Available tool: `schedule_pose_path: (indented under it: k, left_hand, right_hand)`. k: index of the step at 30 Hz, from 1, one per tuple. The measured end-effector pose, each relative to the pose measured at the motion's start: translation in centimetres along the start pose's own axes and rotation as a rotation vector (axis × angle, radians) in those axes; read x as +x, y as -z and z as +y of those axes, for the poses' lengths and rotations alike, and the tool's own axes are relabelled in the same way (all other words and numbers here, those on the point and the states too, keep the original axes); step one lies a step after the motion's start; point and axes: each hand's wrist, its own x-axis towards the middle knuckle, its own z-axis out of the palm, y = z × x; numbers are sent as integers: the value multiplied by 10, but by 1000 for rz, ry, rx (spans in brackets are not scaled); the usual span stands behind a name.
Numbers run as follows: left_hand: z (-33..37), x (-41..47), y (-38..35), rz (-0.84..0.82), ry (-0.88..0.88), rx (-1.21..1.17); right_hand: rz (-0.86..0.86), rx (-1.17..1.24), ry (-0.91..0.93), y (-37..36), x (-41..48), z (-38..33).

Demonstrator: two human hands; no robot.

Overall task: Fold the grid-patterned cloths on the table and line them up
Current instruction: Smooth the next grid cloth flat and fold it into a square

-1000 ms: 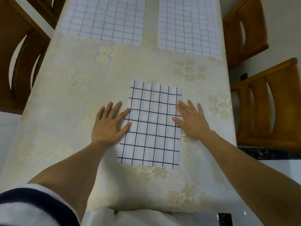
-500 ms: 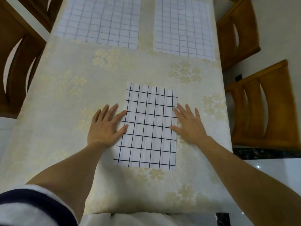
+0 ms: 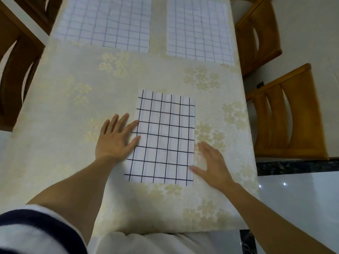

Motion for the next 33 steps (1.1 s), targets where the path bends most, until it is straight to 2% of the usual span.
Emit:
schedule_pose_path:
  k: [2, 3, 6, 9, 16, 20, 28, 32, 33]
  left_hand:
    - [0, 0, 0, 1, 1, -4]
    - [0, 0, 1, 3, 1, -11]
    - [0, 1, 2, 2, 4, -15]
    - [-2, 2, 3, 5, 2, -7]
    - [-2, 1, 2, 41, 31, -62]
    - [-3, 2, 1, 42, 37, -90]
    - [-2, 2, 1, 63, 38, -119]
    - [11, 3, 5, 117, 73, -222]
    - [22, 8, 7, 152, 27, -238]
  right_hand:
    - [169, 170, -184, 7, 19, -15]
    - [199, 257, -275, 12, 31, -24]
    - [148, 523, -501, 22, 67, -45]
    - [134, 556, -614, 20, 93, -53]
    - [131, 555, -554, 13, 107, -46]
    - [77, 590, -486, 21, 98, -33]
    - [-94, 739, -531, 53, 80, -14]
    - [-56, 703, -565, 47, 88, -12]
    - [-29, 698, -560, 44, 87, -14]
